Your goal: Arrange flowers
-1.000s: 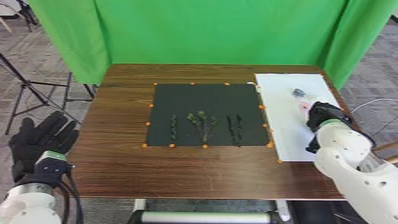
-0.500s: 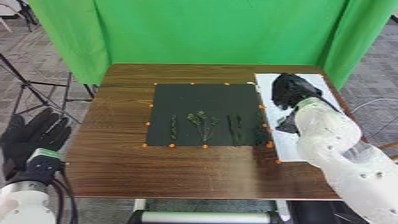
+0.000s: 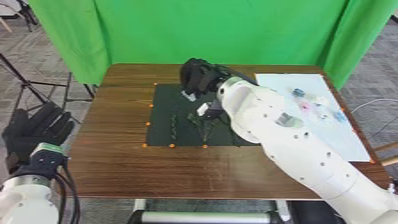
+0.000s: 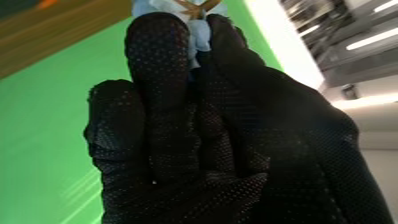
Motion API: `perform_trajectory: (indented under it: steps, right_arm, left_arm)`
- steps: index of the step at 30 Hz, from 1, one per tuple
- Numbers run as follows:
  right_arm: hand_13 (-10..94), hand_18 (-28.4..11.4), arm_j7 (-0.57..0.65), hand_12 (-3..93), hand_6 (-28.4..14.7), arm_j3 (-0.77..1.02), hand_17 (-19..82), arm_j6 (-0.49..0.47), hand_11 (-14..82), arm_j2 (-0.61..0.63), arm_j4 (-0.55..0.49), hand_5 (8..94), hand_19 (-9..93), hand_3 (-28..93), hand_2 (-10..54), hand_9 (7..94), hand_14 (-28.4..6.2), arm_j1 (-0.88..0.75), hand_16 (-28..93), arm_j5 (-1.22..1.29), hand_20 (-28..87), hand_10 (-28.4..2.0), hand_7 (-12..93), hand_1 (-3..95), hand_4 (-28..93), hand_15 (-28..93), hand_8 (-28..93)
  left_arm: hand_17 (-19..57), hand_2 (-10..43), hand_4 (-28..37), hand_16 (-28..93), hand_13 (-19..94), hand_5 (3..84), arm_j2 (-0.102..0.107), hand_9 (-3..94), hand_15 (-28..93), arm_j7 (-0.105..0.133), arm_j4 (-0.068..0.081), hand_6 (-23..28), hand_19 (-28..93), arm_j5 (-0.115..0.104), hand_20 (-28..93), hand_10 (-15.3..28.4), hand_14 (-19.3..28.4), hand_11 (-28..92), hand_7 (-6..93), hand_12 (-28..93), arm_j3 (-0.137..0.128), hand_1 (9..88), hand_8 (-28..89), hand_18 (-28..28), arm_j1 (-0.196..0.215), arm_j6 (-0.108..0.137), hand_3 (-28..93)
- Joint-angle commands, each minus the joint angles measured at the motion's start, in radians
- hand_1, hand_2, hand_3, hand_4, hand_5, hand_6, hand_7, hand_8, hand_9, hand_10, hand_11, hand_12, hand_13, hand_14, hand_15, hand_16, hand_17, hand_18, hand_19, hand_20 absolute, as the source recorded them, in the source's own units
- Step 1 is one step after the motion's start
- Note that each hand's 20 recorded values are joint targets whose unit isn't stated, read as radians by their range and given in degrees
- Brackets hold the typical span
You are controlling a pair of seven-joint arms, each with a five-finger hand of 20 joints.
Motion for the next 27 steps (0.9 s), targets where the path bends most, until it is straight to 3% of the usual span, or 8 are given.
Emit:
perform_trajectory:
  steps: [1,2,3,8,10,16,22,27]
  right_arm:
    - [78,-8.5,-0.043,49.1,-1.2,-0.125,53,-0.078,23.1,-0.134,0.089,57.3,92,71,-9.5,75.4,-1.4,0.005,49,-0.109,13,-9.7,58,69.7,-27,37,11]
    - [78,-8.6,-0.056,49.1,-1.3,-0.152,53,-0.043,23.2,-0.156,0.141,57.3,92,71,-9.5,75.5,-1.4,0.022,49,-0.125,13,-9.7,58,69.7,-27,37,11]
    - [79,-8.7,-0.032,49.0,-1.3,-0.163,53,-0.048,23.3,-0.16,0.133,57.4,92,71,-9.5,75.9,-1.3,0.015,48,-0.136,13,-9.7,58,69.6,-27,37,11]
    - [79,-9.1,-0.017,49.1,-1.2,-0.198,53,0.0,23.0,-0.205,0.205,59.0,92,72,-9.5,77.2,-1.3,0.008,48,-0.178,13,-9.6,57,69.3,-28,38,11]
    - [80,-9.1,-0.006,49.2,-1.0,-0.208,53,0.033,23.0,-0.208,0.216,59.3,93,73,-9.5,77.4,-1.4,0.012,48,-0.192,13,-9.6,57,69.2,-28,38,11]
    - [80,-9.1,-0.038,49.3,-1.0,-0.23,53,0.161,22.9,-0.204,0.262,59.7,93,73,-9.5,77.6,-1.3,0.012,49,-0.177,12,-9.5,57,68.9,-28,38,11]
    - [79,-9.1,-0.023,49.6,-0.6,-0.231,52,0.142,22.9,-0.204,0.289,59.4,93,73,-9.5,77.4,-1.1,-0.001,49,-0.226,13,-9.3,58,68.6,-28,37,11]
    - [79,-9.8,-0.064,49.5,-0.4,-0.274,52,0.178,22.8,-0.196,0.315,59.4,93,73,-9.5,77.3,-1.3,0.014,49,-0.281,12,-9.2,58,67.6,-28,37,10]
  left_arm:
    - [-3.9,12.0,-28.3,-10,31,46.8,0.011,42.2,56,0.004,-0.004,8.6,43,-0.005,13,15.4,17.0,32,22.2,9,-0.004,27.2,-13,15.3,0.004,0.008,73]
    - [-3.9,12.0,-28.3,-10,31,46.8,0.011,42.3,56,-0.006,0.022,8.5,43,-0.004,13,15.4,17.0,32,22.2,9,0.014,27.2,-13,15.3,-0.042,0.009,73]
    - [-3.9,12.0,-28.3,-10,31,46.9,0.017,42.3,56,0.003,0.007,8.4,43,-0.01,13,15.4,17.0,32,22.3,9,0.01,27.2,-13,15.3,-0.028,0.007,73]
    - [-3.8,11.9,-28.3,-11,31,46.9,0.032,42.4,57,-0.01,0.018,8.3,44,-0.001,13,15.2,16.9,33,22.9,9,0.036,27.1,-13,15.4,-0.065,0.001,73]
    - [-3.9,12.0,-28.3,-11,31,46.9,0.033,42.4,57,-0.025,0.023,8.3,44,0.007,13,15.1,17.0,33,23.0,9,0.04,27.1,-13,15.4,-0.08,-0.002,73]
    - [-3.9,12.0,-28.3,-11,32,46.9,0.032,42.4,58,-0.035,0.032,8.3,44,0.012,12,15.1,16.9,33,23.2,8,0.054,27.2,-13,15.4,-0.098,-0.006,73]
    - [-3.9,12.0,-28.3,-12,31,46.8,0.026,42.3,58,-0.053,0.035,8.3,44,0.021,12,15.2,17.0,33,23.2,8,0.056,27.2,-13,15.4,-0.105,-0.008,73]
    - [-4.0,12.0,-28.3,-12,31,46.7,0.03,42.3,57,-0.032,0.03,8.3,44,0.009,12,15.2,16.9,33,23.0,8,0.059,27.2,-13,15.4,-0.099,0.001,73]
